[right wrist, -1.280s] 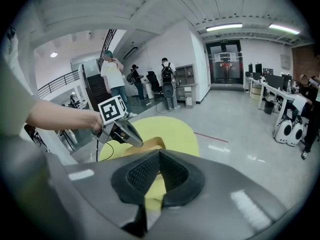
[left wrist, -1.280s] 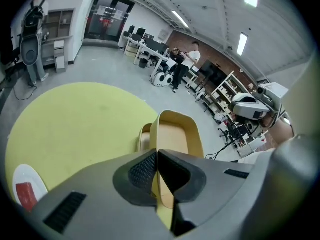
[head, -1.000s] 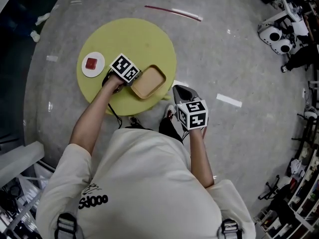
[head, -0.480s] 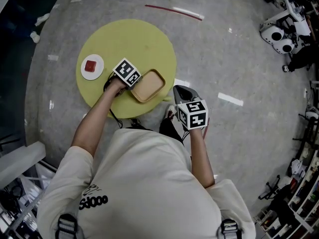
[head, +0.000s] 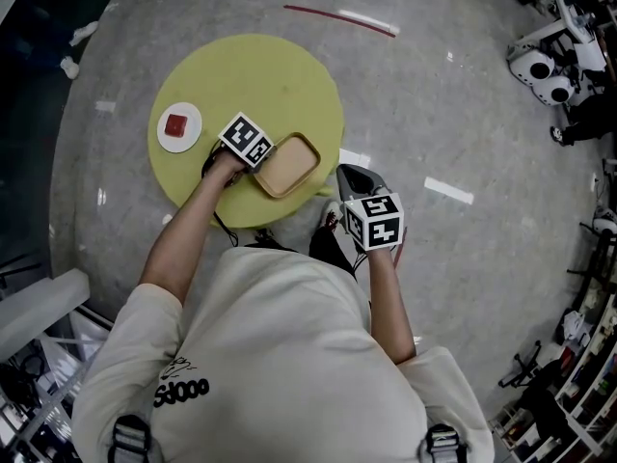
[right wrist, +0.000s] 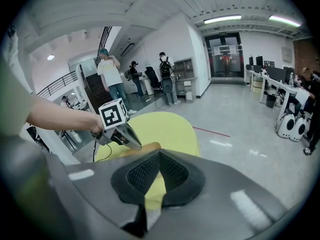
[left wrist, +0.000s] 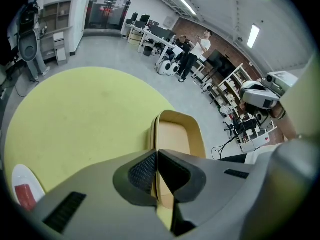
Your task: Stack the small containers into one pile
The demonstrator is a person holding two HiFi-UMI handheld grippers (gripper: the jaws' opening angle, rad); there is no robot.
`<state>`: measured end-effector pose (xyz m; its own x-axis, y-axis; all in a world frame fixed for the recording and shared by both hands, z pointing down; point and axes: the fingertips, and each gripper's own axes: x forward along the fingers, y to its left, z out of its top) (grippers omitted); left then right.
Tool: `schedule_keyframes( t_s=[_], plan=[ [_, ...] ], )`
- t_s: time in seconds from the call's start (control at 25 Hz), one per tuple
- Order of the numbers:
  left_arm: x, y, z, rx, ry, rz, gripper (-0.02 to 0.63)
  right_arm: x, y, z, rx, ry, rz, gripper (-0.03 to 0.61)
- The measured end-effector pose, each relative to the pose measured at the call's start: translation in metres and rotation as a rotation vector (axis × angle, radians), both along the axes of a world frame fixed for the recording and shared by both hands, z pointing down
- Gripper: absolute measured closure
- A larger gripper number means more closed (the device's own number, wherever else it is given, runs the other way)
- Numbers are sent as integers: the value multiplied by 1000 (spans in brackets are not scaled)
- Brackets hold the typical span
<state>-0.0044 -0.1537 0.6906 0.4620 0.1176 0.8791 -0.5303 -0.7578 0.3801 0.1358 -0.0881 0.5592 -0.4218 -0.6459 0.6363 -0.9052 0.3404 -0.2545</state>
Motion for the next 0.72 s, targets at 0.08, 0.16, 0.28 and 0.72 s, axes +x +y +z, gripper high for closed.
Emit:
schedule_keyframes(
  t_s=[0.08,0.16,0.28,0.72],
  plan=[
    [0,0,0,9,6,0,600,-1,0,0,1,-1,-4,568],
    [3,1,-1,18,23,13,598,1,-3,0,5,-3,-8,568],
    [8,3,-3,32,61,21,531,4,-5,-1,14,-3,-18,568],
    [-11,-36,-61,295,204,-212,511,11,-36,-32,102,48,-87,568]
  ],
)
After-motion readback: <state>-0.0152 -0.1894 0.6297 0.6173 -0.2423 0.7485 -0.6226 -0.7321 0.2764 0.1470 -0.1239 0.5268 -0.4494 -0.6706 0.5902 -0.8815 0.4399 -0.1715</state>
